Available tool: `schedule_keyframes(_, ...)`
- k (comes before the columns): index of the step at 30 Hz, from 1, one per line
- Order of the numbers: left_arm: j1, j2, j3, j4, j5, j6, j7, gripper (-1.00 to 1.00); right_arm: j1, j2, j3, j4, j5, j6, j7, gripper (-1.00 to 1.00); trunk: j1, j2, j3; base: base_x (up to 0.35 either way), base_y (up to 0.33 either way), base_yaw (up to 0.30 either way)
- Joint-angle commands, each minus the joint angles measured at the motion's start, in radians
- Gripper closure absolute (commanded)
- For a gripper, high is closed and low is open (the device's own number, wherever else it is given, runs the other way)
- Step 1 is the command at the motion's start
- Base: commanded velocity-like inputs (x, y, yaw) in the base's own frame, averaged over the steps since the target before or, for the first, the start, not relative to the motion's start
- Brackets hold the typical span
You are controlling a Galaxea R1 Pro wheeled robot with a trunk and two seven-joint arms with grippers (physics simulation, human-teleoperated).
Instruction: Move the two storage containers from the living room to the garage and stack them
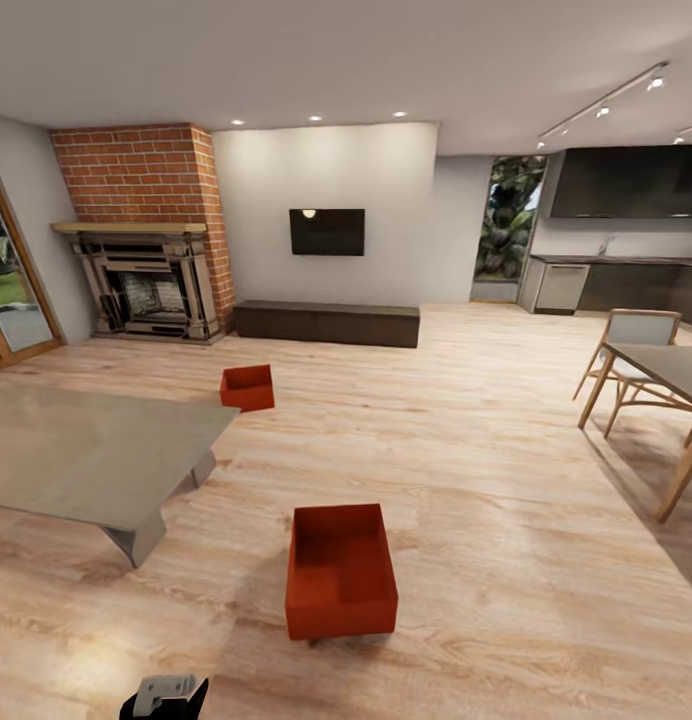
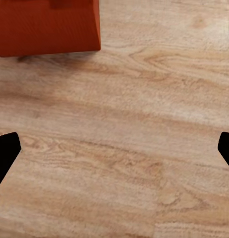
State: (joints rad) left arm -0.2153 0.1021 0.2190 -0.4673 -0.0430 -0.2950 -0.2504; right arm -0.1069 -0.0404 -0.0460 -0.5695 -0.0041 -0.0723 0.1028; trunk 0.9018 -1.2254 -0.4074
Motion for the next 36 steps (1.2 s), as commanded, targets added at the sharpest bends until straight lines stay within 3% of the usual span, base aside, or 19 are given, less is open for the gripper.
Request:
schedule_keyframes(1, -0.001, -0.001, 0.008, 0.001, -0.005, -0.003, -0.009, -1.0, -0.001, 0.001, -0.005, 0.0, 0.0, -0.003, 0.008, -1.0, 0.001, -0.001, -0.001, 0.299, 0.196, 0.0)
schedule_keyframes(15, -0.001, -0.001, 0.009, 0.001, -0.004, -0.003, -0.009, -1.0, -0.001, 0.001, -0.005, 0.0, 0.0, -0.003, 0.008, -1.0, 0.001, -0.001, -0.001, 0.162, 0.077, 0.0)
schedule_keyframes(30, -0.001, -0.001, 0.009, 0.001, -0.005, -0.003, -0.008, -1.0, -0.001, 0.001, -0.005, 0.0, 0.0, -0.003, 0.008, -1.0, 0.001, -0.001, -0.001, 0.308, 0.001, 0.0)
schedule_keyframes(36, -0.001, -0.001, 0.01, 0.001, -0.005, -0.004, -0.008, -1.0, -0.001, 0.001, -0.005, 0.0, 0.0, -0.003, 0.008, -1.0, 0.001, -0.001, -0.001, 0.113, 0.0, 0.0)
